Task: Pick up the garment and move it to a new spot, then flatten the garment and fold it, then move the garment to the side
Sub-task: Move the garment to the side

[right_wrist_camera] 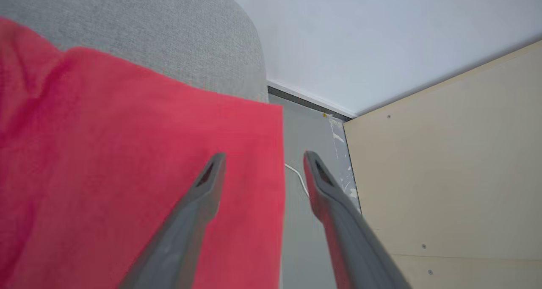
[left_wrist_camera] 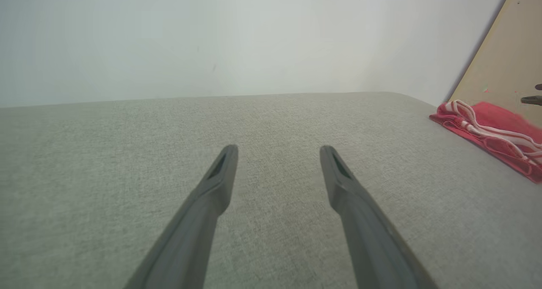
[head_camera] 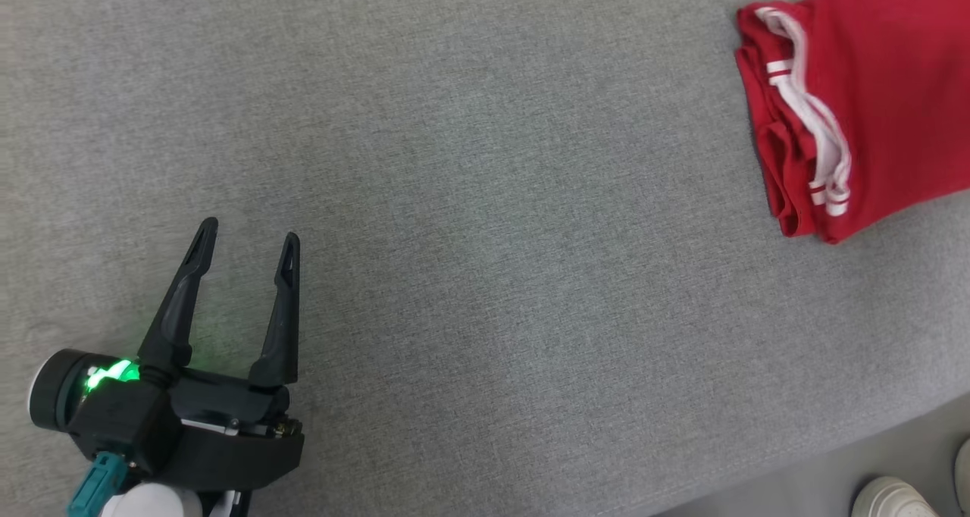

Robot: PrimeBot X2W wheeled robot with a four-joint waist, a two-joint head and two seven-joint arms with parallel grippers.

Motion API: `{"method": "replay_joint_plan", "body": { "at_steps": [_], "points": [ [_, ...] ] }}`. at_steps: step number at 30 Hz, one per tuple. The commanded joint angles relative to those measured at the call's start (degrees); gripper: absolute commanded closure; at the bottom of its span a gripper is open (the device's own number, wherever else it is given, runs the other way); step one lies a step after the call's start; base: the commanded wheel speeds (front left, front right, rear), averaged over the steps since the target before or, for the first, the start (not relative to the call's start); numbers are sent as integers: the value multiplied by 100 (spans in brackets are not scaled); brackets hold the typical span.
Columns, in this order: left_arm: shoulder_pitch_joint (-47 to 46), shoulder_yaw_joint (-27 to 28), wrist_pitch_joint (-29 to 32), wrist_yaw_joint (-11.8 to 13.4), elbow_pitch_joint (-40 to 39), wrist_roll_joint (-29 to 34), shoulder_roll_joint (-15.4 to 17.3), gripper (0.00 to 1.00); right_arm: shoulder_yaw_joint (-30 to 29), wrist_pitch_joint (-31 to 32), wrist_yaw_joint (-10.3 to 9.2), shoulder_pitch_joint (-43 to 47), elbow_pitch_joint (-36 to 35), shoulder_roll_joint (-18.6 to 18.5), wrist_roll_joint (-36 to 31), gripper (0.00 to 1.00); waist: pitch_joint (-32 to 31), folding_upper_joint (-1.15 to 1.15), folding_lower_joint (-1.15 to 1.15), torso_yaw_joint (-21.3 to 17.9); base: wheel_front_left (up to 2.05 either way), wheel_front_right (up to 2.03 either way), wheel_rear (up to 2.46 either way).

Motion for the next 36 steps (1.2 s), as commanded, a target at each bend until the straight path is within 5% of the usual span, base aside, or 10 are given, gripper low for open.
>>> {"method": "replay_joint_plan", "body": {
  "at_steps": [1,11,19,36],
  "points": [
    [-65,4,-1,6,24,-2,16,0,-43,-80,-16,-35,59,56,-97,0,-49,-1,-1,52,0,0,0],
    [173,205,-2,35,226,-103,-193,0,-367,-861,-16,260,28,432,-247,0,-595,-1,-1,309,0,0,0],
    [673,496,-1,86,561,-229,-366,0,-895,-1924,-16,1156,-150,1278,-97,0,-1625,-1,-1,573,0,0,0],
    [1581,668,-1,318,1392,-437,-466,0,-917,-2156,-16,3725,-1551,2396,304,0,-3361,-1,-1,1126,0,0,0]
  ]
}}
